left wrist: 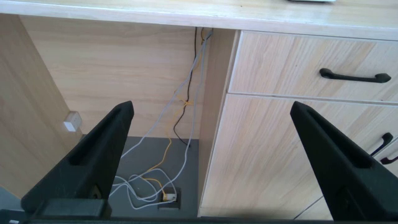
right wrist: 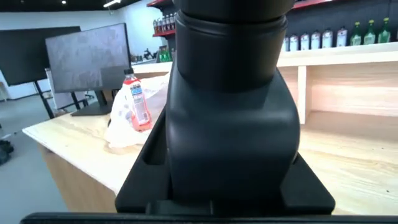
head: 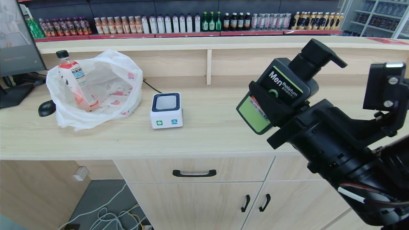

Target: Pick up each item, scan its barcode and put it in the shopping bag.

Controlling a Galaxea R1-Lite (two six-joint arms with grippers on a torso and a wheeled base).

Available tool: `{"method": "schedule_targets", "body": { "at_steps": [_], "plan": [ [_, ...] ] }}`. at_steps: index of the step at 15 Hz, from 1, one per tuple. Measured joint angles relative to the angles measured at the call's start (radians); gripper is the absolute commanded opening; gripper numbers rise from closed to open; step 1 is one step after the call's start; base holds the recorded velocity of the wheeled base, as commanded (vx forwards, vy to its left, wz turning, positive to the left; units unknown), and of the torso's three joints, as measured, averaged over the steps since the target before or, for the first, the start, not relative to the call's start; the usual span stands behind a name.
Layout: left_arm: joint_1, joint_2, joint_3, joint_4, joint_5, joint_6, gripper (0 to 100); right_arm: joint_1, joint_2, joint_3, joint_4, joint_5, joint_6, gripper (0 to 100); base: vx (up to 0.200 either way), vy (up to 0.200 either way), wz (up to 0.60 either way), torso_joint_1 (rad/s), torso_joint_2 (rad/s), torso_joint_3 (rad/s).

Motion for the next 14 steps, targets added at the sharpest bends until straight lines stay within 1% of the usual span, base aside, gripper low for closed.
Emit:
{"method": "schedule_targets", "body": {
  "at_steps": [1,3,4,10,14],
  "plan": [
    [0.000,0.000,0.000,0.000,0.000,0.000,100,-0.009,0.007,-0.003,0.001,-0.015,0.001,0,0.000,0.000,0.00,0.000,0.00,0.000],
    [0.000,0.000,0.000,0.000,0.000,0.000,100,-0.051,0.017,-0.017,0.001,-0.108,0.018,0,0.000,0.000,0.00,0.000,0.00,0.000],
    [0.000,0.000,0.000,0.000,0.000,-0.001,100,-0.064,0.020,-0.023,0.000,-0.132,0.031,0,0.000,0.000,0.00,0.000,0.00,0.000],
    [0.000,0.000,0.000,0.000,0.000,-0.002,100,-0.098,0.046,-0.063,0.001,-0.137,0.046,0,0.000,0.000,0.00,0.000,0.00,0.000],
    [0.001,0.000,0.000,0.000,0.000,-0.004,100,-0.117,0.067,-0.079,-0.002,-0.138,0.054,0,0.000,0.200,0.00,-0.002,0.01,0.006]
  ]
}}
